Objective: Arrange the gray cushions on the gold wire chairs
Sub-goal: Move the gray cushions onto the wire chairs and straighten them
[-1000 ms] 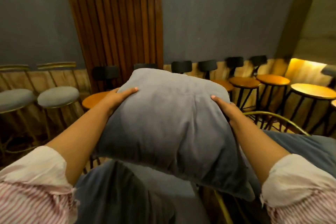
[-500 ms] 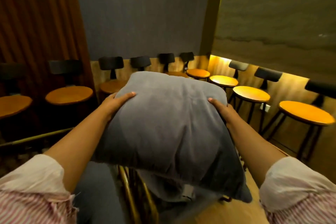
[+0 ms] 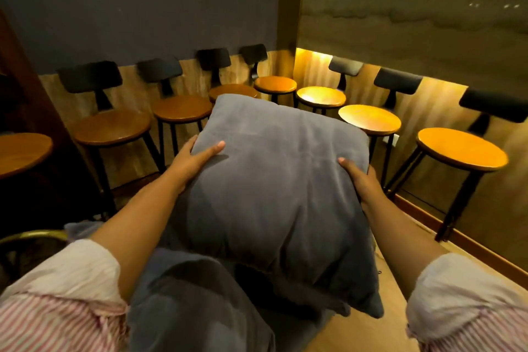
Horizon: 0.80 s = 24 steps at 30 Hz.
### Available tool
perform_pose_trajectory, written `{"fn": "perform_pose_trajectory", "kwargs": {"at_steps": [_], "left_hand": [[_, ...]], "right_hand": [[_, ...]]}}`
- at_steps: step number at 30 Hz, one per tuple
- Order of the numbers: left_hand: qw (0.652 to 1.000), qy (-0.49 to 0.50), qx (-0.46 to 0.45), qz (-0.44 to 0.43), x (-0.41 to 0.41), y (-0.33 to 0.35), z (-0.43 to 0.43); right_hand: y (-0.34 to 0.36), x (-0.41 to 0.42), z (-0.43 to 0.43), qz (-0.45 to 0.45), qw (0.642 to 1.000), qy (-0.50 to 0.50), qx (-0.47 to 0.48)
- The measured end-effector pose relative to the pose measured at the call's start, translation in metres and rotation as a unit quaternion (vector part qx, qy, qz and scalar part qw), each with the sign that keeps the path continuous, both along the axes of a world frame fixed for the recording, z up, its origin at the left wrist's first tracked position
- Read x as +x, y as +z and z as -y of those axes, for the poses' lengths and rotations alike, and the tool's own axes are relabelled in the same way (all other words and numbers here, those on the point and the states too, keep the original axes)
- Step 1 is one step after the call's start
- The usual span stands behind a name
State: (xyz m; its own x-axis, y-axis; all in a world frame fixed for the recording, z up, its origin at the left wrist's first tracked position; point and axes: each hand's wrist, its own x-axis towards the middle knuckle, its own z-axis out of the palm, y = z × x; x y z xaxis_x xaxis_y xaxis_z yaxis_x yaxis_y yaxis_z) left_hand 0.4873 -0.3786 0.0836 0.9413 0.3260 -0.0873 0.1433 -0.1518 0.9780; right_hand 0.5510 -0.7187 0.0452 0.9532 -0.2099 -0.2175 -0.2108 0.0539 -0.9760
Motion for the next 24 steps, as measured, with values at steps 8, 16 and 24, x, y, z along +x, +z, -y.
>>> {"fn": "perform_pose_trajectory", "kwargs": {"at_steps": [8, 16, 24], "left_hand": [[0.996, -0.022, 0.022, -0.081, 0.107, -0.129, -0.012], [0.980, -0.022, 0.045, -0.191, 0.135, -0.212, -0.009], [0.954, -0.002, 0.136, -0.269, 0.127, -0.215, -0.010]], "right_hand": [[-0.105, 0.094, -0.023, -0.016, 0.997, -0.026, -0.075], [-0.178, 0.116, -0.029, -0.059, 0.971, 0.009, -0.231], [-0.164, 0.106, -0.036, -0.075, 0.940, -0.016, -0.333]]}}
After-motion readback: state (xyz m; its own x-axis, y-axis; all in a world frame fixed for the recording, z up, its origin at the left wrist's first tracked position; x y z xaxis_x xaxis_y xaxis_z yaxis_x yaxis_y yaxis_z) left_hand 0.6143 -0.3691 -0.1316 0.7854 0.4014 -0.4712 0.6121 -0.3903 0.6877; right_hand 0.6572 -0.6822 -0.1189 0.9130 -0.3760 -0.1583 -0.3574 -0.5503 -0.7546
